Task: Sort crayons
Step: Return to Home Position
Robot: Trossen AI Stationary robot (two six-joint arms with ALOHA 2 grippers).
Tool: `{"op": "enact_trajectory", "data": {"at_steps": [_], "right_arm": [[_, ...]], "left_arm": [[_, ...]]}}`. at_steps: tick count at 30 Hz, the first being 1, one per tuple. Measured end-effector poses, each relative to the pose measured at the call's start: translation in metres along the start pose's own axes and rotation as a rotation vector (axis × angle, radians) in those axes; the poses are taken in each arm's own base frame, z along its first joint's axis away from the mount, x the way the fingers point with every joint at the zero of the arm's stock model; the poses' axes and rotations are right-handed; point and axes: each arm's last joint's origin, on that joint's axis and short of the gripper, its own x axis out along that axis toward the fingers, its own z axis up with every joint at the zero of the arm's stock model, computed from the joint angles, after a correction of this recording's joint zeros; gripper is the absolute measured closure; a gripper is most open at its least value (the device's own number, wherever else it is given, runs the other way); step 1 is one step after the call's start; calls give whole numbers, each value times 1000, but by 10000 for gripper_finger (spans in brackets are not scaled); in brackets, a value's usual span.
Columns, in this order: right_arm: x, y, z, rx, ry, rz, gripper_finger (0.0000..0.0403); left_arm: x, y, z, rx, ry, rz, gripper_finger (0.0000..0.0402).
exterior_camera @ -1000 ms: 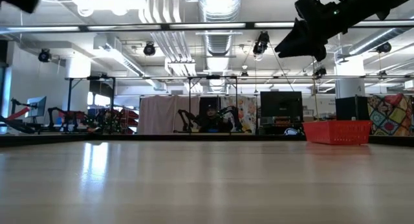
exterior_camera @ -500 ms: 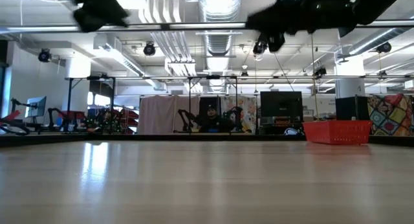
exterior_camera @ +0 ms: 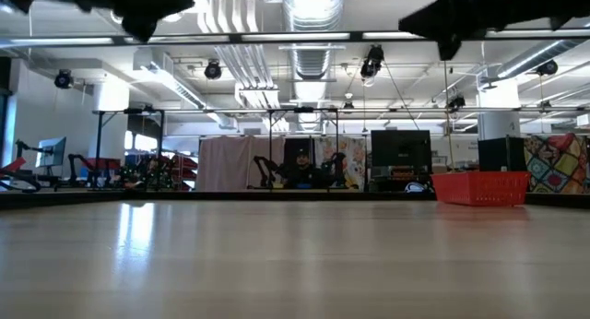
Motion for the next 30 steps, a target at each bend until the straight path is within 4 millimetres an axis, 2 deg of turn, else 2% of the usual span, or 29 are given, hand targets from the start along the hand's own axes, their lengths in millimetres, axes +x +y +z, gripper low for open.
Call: {"op": "enact_trajectory", "data": {"at_steps": [3, 6, 15, 21, 25, 30], "right_arm": [[-11, 2, -2, -6, 5, -104, 388], [-16, 7, 1, -23, -18, -75, 390], [-19, 13, -4, -64, 26, -38, 390], [-33, 12, -6, -140, 48, -42, 390], [-46, 12, -8, -139, -42, -32, 390], [-54, 13, -16, -153, -182, 35, 390]], "left_arm": [[-10, 3, -30, -47, 23, -1, 358], [-18, 5, -46, -91, 22, -12, 360], [-40, 12, -48, 3, -119, -12, 361], [-51, 15, -52, 6, -100, -21, 361], [-55, 16, -61, 6, -90, -23, 361], [-58, 17, -73, -5, -127, -23, 361]]}}
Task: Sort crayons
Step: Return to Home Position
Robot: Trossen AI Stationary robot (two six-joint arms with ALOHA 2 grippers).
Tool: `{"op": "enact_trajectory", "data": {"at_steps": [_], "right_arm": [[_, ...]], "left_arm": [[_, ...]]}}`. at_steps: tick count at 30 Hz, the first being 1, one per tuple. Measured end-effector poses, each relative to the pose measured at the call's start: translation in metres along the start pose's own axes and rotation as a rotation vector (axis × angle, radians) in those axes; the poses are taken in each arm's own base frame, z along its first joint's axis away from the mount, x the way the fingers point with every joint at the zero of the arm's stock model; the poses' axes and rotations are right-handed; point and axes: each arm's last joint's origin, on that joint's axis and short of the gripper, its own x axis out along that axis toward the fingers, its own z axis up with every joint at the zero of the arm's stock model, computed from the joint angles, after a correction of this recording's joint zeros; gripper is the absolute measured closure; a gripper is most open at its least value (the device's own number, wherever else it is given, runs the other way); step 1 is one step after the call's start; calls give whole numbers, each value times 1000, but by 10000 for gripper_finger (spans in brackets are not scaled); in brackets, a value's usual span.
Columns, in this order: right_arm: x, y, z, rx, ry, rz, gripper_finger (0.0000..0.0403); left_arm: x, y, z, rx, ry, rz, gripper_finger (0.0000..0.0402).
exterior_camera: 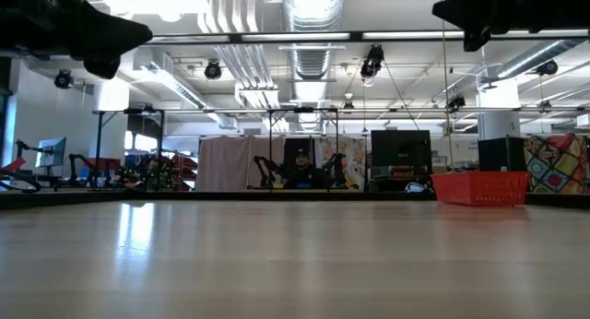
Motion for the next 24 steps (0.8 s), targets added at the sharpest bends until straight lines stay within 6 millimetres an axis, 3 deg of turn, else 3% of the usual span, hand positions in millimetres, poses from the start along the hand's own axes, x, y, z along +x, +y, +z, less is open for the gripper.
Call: {"op": "enact_trajectory", "data": {"at_steps": [6, 18, 24], "right_arm": [[-7, -1, 5, 20, -62, -10, 390], [-15, 0, -6, 75, 25, 23, 390], [-11, 2, -26, 173, 5, 19, 390]], "left_arm": [[-5, 1, -3, 14, -41, 2, 361], [-9, 2, -8, 20, -32, -3, 361], [-8, 2, -13, 1, -75, -6, 361]]}}
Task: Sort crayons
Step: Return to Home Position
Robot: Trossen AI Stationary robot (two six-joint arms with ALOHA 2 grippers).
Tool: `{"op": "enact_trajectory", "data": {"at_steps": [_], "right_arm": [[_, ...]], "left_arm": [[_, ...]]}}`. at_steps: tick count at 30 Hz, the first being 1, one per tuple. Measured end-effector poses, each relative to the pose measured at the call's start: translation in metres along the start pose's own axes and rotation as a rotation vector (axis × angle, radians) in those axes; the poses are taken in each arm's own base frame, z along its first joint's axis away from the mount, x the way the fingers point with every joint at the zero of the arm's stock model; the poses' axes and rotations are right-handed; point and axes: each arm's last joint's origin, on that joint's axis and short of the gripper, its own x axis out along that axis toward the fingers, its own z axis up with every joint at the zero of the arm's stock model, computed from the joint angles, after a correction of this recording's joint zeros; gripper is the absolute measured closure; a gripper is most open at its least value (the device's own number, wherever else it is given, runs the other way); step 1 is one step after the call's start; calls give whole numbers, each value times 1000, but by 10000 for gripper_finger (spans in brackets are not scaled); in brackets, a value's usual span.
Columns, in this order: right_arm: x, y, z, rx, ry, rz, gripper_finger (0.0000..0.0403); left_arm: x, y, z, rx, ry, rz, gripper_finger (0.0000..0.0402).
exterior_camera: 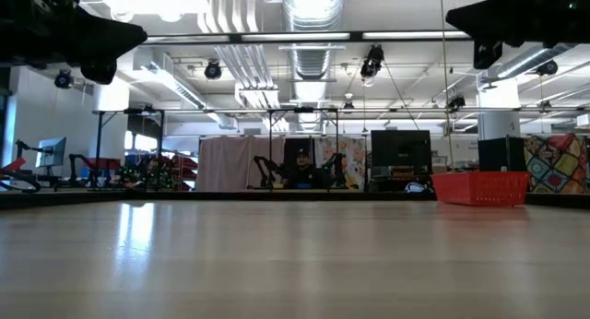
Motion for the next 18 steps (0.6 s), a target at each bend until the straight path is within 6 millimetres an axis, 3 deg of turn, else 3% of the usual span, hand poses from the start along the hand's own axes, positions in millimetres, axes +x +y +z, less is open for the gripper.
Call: {"op": "enact_trajectory", "data": {"at_steps": [5, 12, 18], "right_arm": [[1, 0, -5, 37, -41, 4, 390], [-9, 0, -12, 103, 136, -2, 390], [-29, 0, -19, 116, -4, 17, 390]], "left_arm": [[1, -2, -8, -39, -20, -41, 361], [1, -2, -12, -44, 6, -41, 361], [-1, -1, 2, -45, 23, -41, 361]]}}
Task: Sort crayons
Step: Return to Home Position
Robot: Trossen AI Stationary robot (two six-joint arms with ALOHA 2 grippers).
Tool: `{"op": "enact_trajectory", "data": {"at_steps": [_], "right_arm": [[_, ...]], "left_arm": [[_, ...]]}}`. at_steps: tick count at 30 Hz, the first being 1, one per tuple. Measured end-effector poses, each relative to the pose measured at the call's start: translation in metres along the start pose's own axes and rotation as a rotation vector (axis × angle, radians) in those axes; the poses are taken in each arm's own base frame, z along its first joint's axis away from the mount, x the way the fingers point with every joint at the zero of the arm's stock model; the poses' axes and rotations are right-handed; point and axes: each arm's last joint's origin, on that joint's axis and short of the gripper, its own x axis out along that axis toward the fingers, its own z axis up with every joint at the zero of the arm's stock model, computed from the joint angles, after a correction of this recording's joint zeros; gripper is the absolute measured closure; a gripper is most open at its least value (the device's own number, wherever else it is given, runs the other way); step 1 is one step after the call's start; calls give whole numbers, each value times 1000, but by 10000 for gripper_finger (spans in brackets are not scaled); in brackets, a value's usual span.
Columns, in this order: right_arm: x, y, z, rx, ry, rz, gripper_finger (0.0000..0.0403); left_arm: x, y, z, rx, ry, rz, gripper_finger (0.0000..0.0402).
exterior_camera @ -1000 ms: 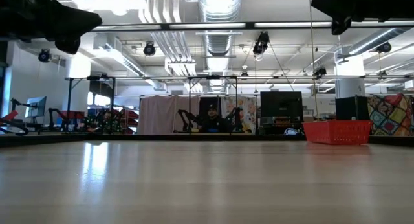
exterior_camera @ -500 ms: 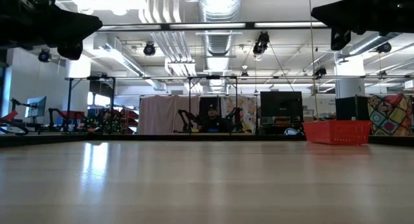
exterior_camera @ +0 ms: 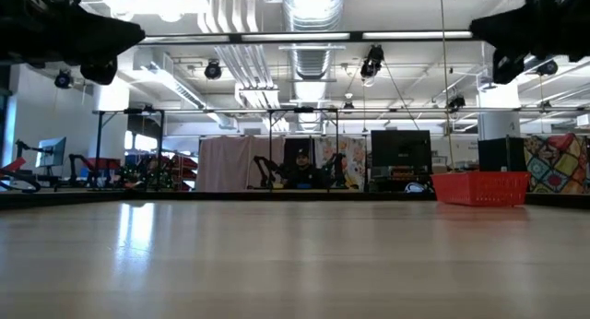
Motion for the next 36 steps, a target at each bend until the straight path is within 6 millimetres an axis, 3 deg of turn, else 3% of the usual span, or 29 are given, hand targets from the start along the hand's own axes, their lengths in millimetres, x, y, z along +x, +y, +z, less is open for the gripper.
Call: {"op": "enact_trajectory", "data": {"at_steps": [6, 17, 24, 36], "right_arm": [[3, -1, -6, 9, -37, 20, 390], [7, -7, -36, 47, 0, 15, 390], [7, -6, -31, 10, -44, 17, 390], [7, -9, -44, 36, 81, -10, 390]], "left_arm": [[2, 0, -16, -10, -31, 9, 361], [2, 0, -14, -19, -47, 15, 361], [2, 0, -15, -16, -40, 16, 361], [4, 2, -20, -5, 16, 97, 361]]}}
